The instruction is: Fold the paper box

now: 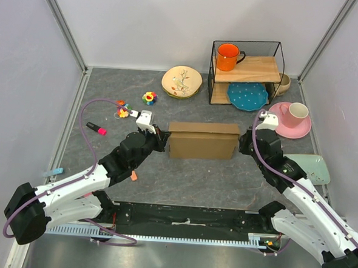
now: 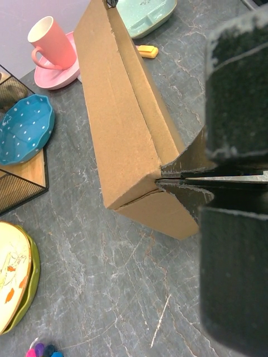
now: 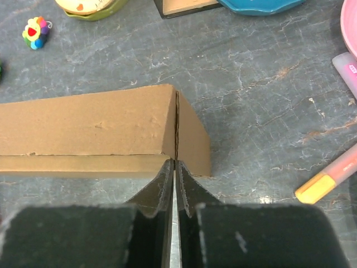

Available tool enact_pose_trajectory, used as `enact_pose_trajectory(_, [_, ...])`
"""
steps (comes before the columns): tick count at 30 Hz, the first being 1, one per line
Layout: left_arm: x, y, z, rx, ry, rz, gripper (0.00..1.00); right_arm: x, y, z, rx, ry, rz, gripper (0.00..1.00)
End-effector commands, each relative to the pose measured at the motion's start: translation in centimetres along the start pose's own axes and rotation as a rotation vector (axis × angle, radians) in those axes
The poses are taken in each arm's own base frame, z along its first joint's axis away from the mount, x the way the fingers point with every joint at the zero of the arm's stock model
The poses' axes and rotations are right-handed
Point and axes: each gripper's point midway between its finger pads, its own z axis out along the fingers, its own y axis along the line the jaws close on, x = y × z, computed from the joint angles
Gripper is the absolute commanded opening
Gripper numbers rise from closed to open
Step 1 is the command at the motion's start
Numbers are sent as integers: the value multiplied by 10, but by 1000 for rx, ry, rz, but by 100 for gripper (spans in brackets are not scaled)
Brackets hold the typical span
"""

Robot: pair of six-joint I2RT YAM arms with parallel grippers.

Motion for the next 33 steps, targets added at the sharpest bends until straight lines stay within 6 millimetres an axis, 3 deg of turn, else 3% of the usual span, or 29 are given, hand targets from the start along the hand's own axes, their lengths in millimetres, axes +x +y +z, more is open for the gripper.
enact_pose_trajectory(1, [65, 26, -11, -75, 211, 23, 2, 25, -12, 1, 35, 55, 14, 9])
enact_pose_trajectory(5, [56, 23, -12, -73, 195, 25, 2, 28, -14, 1, 41, 62, 24, 10])
enact_pose_trajectory(7, [48, 21, -13, -80, 186, 29, 7, 22, -13, -1, 42, 47, 30, 11])
enact_pose_trajectory(13, [21, 12, -14, -59, 140, 46, 11, -18, -6, -19, 25, -50, 48, 35])
enact_pose_trajectory(17, [24, 12, -15, -66, 171, 57, 15, -43, -1, -31, 17, -104, 56, 41])
enact_pose_trajectory(23, [12, 1, -17, -19, 154, 58, 35, -53, -1, -34, 22, -133, 67, 43])
enact_pose_trajectory(33, [3, -10, -22, 29, 165, 84, 45, -52, 17, -12, -25, -127, 109, 48])
